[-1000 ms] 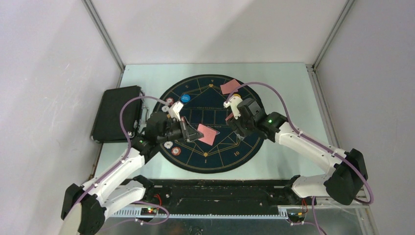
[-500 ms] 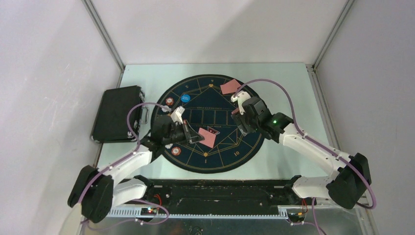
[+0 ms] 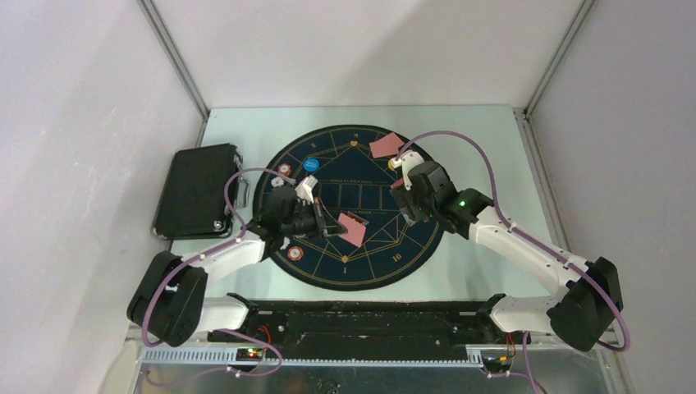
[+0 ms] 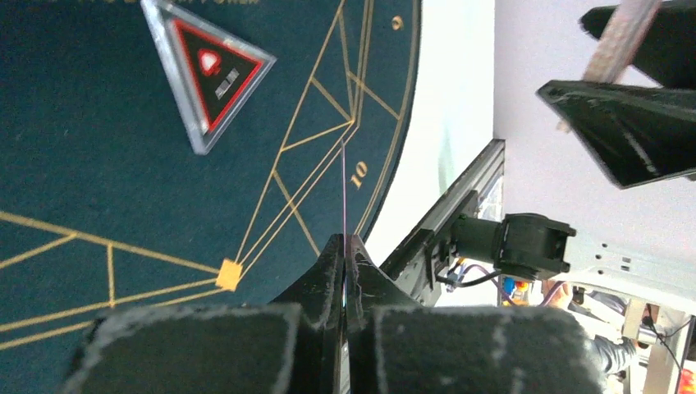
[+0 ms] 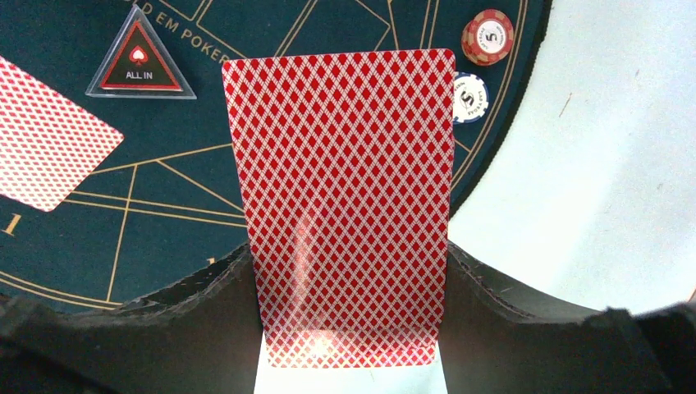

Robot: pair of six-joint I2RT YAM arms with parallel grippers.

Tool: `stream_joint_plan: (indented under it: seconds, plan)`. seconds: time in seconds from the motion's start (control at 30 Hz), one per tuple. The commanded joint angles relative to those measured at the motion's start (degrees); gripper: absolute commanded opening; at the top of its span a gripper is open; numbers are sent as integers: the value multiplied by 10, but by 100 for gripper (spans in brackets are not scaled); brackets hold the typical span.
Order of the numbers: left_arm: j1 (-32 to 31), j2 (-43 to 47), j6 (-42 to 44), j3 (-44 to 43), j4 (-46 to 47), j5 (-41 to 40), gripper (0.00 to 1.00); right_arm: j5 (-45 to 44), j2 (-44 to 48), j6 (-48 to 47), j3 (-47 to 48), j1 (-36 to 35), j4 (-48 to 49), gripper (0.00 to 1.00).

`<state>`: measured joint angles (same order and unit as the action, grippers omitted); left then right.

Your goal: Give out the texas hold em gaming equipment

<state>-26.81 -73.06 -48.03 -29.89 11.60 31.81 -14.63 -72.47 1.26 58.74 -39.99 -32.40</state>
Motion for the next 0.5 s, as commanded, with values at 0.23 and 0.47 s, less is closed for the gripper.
stream_joint_plan:
  seconds: [0.23, 0.47]
  plan:
    - [70, 88, 57, 61, -161, -49, 0, -6, 14, 9, 1, 9, 26, 0]
    - [78, 174, 20, 100, -166, -104, 0, -1, 6, 8, 1, 13, 29, 0]
